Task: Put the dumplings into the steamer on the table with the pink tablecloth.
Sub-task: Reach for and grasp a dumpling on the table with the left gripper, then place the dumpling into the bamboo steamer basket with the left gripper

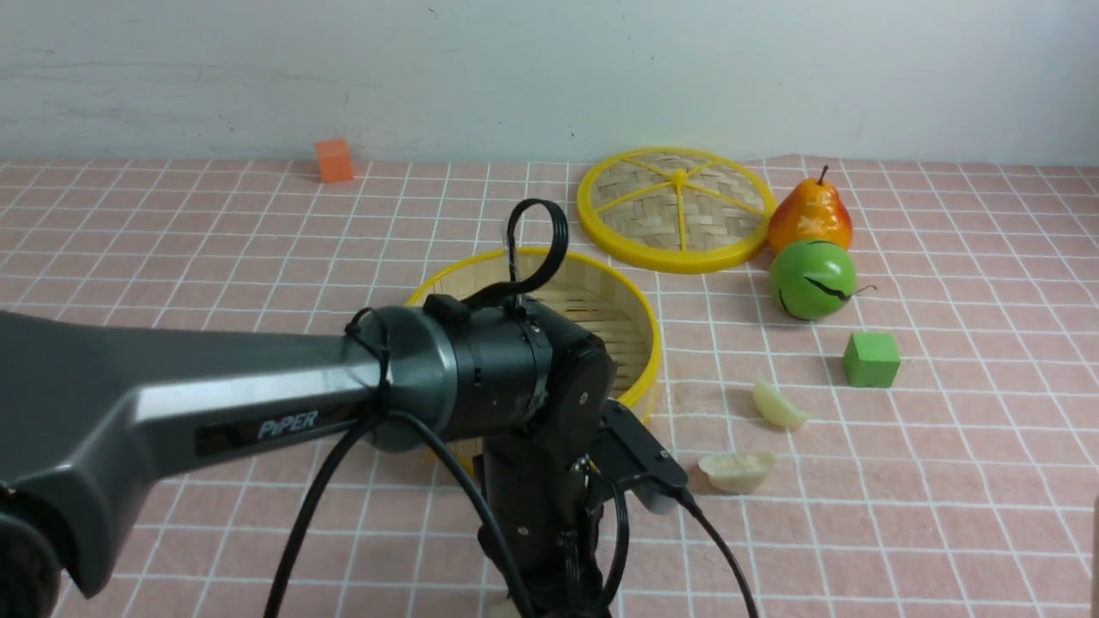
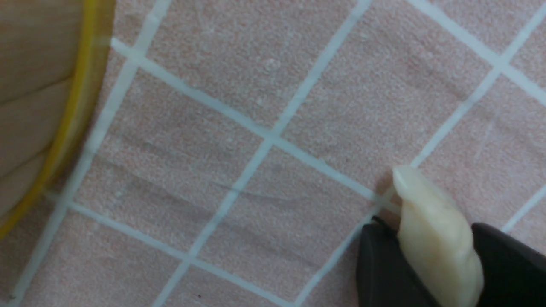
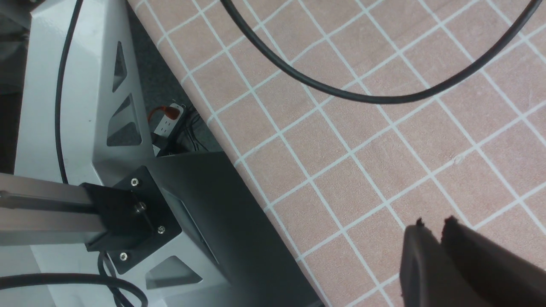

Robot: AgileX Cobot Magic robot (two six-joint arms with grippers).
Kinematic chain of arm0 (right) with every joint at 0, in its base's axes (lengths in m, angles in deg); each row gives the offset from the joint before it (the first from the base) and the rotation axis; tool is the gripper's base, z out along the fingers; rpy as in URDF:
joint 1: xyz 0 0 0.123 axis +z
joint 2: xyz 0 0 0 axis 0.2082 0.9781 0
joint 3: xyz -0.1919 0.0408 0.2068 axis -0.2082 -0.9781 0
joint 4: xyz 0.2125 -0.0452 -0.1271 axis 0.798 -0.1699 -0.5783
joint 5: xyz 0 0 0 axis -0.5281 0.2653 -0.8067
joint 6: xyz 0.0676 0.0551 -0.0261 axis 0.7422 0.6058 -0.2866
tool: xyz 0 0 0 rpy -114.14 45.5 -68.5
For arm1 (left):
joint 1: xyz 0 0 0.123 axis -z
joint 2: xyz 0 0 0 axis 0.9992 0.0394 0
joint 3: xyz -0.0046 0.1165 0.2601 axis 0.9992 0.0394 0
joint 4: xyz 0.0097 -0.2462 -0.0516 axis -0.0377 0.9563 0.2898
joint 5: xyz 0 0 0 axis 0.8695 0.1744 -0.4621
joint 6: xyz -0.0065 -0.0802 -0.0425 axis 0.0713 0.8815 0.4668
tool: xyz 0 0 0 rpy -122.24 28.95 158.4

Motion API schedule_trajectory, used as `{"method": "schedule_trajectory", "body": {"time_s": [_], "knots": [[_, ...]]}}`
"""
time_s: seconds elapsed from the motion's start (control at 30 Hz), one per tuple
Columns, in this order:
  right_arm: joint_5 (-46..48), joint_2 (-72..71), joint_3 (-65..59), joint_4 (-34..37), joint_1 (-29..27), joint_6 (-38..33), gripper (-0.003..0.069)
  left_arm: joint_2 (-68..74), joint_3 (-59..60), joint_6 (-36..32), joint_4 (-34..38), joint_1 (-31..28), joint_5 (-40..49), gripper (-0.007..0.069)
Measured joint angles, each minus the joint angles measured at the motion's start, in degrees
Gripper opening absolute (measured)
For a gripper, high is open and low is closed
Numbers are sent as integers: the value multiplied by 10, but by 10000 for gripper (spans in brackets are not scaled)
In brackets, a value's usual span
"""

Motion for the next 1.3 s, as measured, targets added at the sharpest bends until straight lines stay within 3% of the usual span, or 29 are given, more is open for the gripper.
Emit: {"method": "schedule_trajectory", "body": {"time_s": [0.27, 0.43, 0.7, 1.07, 1.17, 1.3], "knots": [[-19, 0, 0, -1, 0, -1, 80, -70, -55, 40, -7, -3, 19, 230], [-30, 0, 0, -2, 0, -2, 85, -76, -152, 149, -17, -45, 58, 230], [-80, 0, 0, 4, 0, -2, 84, 11, -273, 240, -18, -150, 43, 230], [-95, 0, 0, 21, 0, 3, 90, 142, -313, 280, -34, -179, 24, 230], [-95, 0, 0, 23, 0, 3, 94, 153, -314, 294, -43, -179, 11, 265], [-98, 0, 0, 22, 0, 3, 96, 153, -335, 299, -59, -179, 23, 371]]}}
